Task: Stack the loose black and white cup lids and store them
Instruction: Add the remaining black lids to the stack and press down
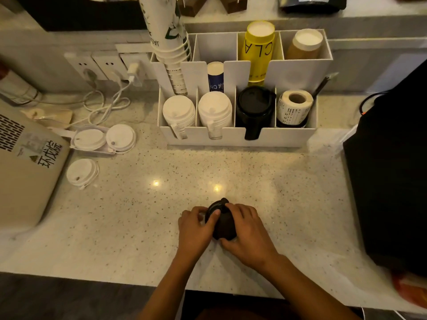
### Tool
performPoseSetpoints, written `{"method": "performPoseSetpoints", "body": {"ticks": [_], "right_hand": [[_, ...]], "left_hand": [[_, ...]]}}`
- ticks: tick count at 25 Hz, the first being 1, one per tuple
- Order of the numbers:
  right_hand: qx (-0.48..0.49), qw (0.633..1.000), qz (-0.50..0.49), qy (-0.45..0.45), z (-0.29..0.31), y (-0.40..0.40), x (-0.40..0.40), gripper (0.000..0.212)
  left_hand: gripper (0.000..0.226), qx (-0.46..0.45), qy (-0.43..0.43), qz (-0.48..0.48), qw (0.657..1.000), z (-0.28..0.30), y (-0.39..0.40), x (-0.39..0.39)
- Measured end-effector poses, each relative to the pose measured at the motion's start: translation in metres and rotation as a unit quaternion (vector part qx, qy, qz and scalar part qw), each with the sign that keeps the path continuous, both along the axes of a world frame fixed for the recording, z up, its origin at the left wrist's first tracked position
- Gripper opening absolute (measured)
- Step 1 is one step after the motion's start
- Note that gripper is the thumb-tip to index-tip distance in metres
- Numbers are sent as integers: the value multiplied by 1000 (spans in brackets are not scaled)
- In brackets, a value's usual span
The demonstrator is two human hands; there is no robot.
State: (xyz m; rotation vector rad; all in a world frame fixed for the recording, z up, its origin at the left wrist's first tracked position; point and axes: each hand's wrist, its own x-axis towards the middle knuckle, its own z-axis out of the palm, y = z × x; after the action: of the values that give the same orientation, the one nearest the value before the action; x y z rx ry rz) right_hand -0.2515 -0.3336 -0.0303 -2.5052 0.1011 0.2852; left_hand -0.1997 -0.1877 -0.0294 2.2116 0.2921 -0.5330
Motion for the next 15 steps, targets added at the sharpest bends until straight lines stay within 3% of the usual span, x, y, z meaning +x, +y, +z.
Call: {"method": "performPoseSetpoints", "body": {"ticks": [4, 7, 9, 11, 14, 15], "right_hand": [[108, 994, 10, -12, 7, -8, -12, 83], [180, 983, 26, -28, 21, -9, -17, 81], [201, 979, 30, -30, 29, -10, -19, 83], [232, 973, -12, 0, 36, -13, -20, 79], [261, 954, -148, 18, 45, -13, -11, 48], [242, 952, -185, 17, 46, -12, -7, 56]], "left_hand": [[39, -126, 44, 70, 989, 13, 7, -7], [51, -296, 135, 89, 941, 26, 11, -11], [44, -374, 168, 86, 908, 32, 11, -13], [39, -404, 177, 80, 894, 38, 10, -17], [40, -410, 163, 29, 897, 45, -2, -30], [40, -400, 152, 21, 904, 48, -7, -35]]}}
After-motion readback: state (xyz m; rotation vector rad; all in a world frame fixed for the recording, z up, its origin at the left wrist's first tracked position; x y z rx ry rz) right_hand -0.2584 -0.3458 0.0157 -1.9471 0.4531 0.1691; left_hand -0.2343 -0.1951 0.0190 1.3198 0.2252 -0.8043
